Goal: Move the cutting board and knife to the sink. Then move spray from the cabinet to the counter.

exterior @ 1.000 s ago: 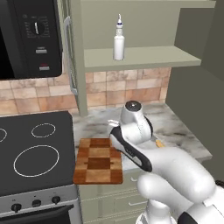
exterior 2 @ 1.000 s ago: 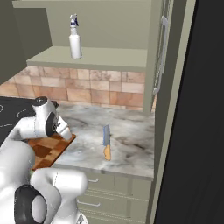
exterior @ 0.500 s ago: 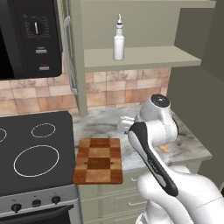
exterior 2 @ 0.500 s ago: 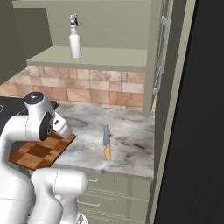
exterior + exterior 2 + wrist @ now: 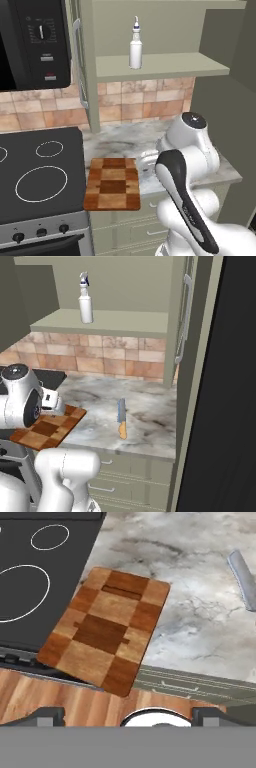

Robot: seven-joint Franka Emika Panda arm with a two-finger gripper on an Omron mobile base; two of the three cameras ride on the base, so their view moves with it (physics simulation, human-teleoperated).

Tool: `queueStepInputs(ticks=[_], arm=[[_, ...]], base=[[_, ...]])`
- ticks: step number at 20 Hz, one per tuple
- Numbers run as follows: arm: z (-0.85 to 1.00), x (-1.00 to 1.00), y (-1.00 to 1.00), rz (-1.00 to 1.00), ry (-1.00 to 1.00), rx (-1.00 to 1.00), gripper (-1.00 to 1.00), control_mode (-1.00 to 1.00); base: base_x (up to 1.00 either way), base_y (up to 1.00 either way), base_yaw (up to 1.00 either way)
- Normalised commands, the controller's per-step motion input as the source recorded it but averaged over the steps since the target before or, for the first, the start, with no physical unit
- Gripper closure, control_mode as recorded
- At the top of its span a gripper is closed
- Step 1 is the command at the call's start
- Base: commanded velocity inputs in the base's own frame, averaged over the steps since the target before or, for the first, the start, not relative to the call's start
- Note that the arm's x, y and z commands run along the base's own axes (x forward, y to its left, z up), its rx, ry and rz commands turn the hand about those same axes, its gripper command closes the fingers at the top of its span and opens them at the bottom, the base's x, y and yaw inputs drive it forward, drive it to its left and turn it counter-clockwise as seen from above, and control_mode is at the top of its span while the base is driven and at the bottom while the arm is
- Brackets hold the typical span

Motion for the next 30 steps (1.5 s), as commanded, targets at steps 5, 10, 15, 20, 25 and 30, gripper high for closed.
queueStepInputs(ticks=[5,10,15,20,25,30], arm=[[0.28,-0.86,0.41,0.3,-0.1,-0.37,-1.0,-1.0],[0.25,-0.84,0.37,0.24,-0.12,-0.4,-1.0,-1.0],[0.03,-0.87,0.09,0.24,-0.24,-0.34,-1.0,-1.0],[-0.01,-0.47,0.01,0.16,-0.29,-0.19,-1.0,-1.0],[-0.15,0.05,0.0,0.01,-0.26,-0.18,-1.0,-1.0],[-0.4,0.23,-0.01,0.0,-0.22,-0.21,-1.0,-1.0]], base=[[0.0,0.0,0.0],[0.0,0.0,0.0],[0.0,0.0,0.0],[0.0,0.0,0.0],[0.0,0.0,0.0],[0.0,0.0,0.0]])
